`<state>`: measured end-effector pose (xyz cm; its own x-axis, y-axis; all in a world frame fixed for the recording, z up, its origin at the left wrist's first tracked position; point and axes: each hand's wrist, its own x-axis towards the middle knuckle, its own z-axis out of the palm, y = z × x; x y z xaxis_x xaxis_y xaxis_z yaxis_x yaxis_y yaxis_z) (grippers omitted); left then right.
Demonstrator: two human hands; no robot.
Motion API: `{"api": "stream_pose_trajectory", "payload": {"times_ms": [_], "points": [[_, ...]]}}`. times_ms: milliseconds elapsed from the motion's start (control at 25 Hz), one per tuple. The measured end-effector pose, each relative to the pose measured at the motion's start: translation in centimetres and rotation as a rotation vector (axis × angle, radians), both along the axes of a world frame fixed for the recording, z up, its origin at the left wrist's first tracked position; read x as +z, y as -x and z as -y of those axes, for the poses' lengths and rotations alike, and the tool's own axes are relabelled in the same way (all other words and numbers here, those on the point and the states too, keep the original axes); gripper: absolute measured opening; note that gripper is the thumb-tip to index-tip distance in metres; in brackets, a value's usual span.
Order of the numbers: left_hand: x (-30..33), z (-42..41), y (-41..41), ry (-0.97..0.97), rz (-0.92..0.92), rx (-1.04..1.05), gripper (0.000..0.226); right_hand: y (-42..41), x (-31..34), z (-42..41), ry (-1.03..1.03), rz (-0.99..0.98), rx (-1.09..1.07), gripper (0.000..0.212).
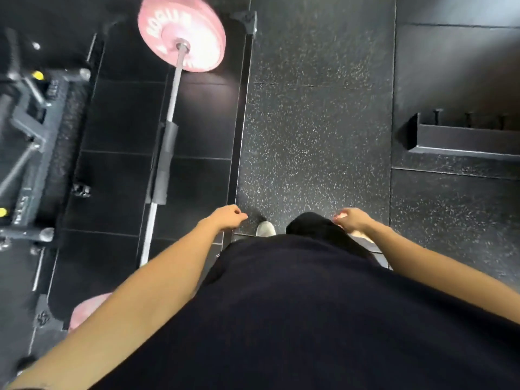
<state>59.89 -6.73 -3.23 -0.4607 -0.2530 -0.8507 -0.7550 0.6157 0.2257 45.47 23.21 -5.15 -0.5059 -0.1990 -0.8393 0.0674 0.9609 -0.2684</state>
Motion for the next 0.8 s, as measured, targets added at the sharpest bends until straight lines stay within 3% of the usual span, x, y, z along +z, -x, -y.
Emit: {"api": "stream_pose_trajectory", "payload": {"times_ms": [360, 520, 680, 800], "points": [[-2.7, 7.9, 27.9, -0.05, 0.088, -0.249, 0.027, 23.8, -1.8, 8.0, 0.029, 0.054, -0.117, 0.037], [-2.2, 9.5, 41.8, -0.029, 0.072, -0.185, 0.032, 38.4, -0.1, 9.4, 0.039, 0.024, -0.092, 0.036], [0.1, 10.6, 55.7, -0.029, -0.091, -0.02, 0.031, 51.7, 1.8, 10.1, 0.081, -0.037, -0.13, 0.036], [-0.4, 11.0, 65.2, -0.032, -0.038, -0.102, 0.032, 59.7, 1.5, 10.8, 0.123, -0.04, -0.185, 0.034]]}}
